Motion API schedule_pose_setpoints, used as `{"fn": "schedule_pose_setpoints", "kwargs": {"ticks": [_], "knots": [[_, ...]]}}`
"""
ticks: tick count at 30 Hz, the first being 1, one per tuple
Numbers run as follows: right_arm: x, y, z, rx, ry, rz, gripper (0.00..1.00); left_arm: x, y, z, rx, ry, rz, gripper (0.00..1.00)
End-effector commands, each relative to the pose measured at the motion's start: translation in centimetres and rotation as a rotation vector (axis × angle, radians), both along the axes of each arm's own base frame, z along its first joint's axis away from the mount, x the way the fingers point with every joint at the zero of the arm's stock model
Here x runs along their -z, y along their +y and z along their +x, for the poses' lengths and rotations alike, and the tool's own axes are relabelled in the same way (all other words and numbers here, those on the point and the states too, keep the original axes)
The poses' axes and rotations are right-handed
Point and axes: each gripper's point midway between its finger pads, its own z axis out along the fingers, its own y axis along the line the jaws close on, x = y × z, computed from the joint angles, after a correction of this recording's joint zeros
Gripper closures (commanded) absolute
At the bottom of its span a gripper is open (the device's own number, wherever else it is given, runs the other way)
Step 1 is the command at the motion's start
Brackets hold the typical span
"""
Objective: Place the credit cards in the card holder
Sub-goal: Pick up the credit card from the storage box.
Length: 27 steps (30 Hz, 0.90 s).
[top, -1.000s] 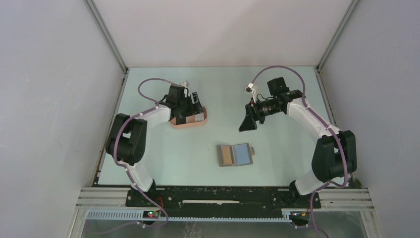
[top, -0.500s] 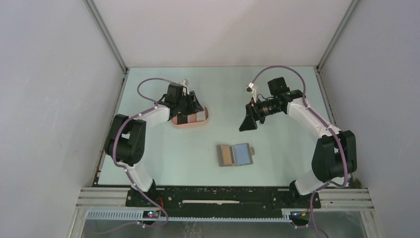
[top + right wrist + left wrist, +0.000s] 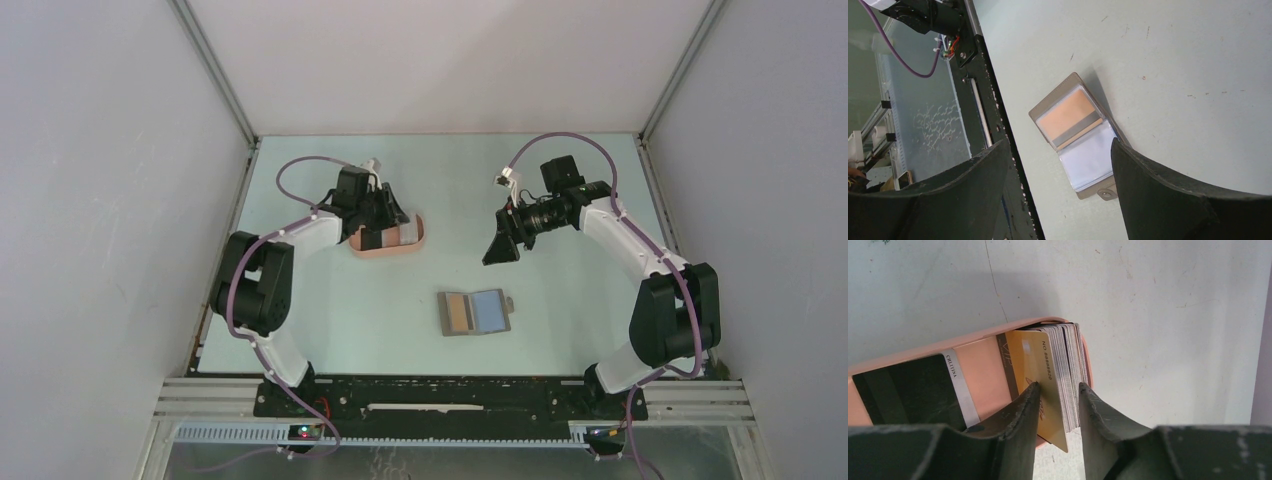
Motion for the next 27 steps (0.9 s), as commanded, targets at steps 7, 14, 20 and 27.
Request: {"fn": "schedule_pose_setpoints", "kwargs": {"ticks": [7,14,20,27], "knots": [[-1.7,0.1,0.6,-0.010,-0.057,0.025,0.18,-1.3,-0.4,-0.3,0.017,-0.034,-0.027,0.76],[-1.7,0.1,0.6,-0.011,-0.058,0.027,0.18,-1.3,-0.1,-0.4,0.014,-0.033,-0.007,0.91],[-1.8,0.0,0.6,-0.010,-0.060,0.027,0.18,-1.5,1.1,-0.4,-0.018,-0.051,0.049,0.98],[-1.8,-0.1,0.5,-0.010,-0.062,0.025,0.18,-2.6,2.7,-0.8,-0.052,-0.099,0.115,1.00]]}}
